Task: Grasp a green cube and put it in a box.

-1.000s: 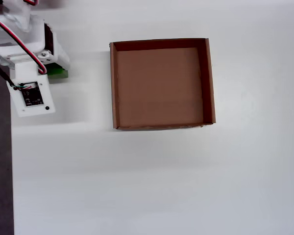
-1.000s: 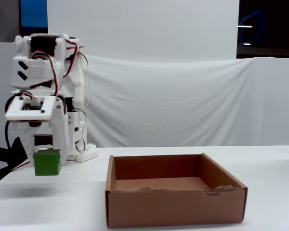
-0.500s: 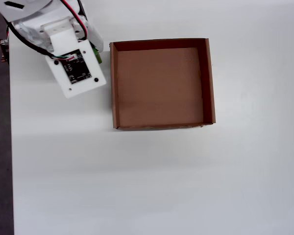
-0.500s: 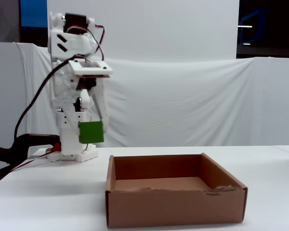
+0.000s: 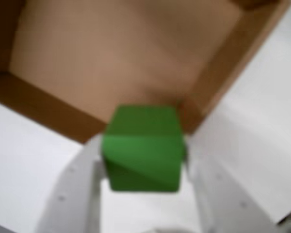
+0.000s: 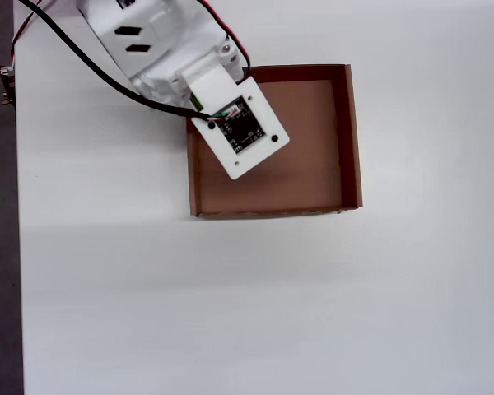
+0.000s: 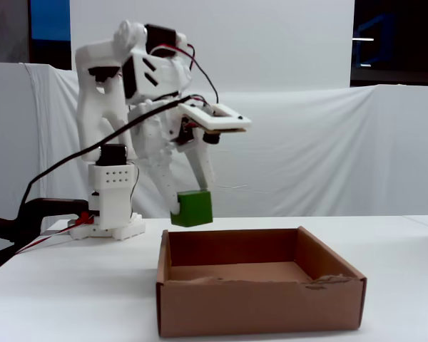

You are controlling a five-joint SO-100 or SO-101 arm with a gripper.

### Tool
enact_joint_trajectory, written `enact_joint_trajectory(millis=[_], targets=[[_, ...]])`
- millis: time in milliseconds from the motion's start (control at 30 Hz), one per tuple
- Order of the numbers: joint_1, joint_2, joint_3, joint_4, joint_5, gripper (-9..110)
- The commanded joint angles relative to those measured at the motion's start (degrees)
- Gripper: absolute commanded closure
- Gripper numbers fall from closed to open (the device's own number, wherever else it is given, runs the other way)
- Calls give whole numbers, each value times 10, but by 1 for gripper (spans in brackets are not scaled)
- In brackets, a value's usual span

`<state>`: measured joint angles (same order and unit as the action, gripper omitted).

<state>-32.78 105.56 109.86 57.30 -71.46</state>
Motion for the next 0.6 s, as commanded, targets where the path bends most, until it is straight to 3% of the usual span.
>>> enact_joint_trajectory(millis=[0,567], targets=[[-6,-8,-34,-18,1,86],[-27,-127,-62,-40,2,86]])
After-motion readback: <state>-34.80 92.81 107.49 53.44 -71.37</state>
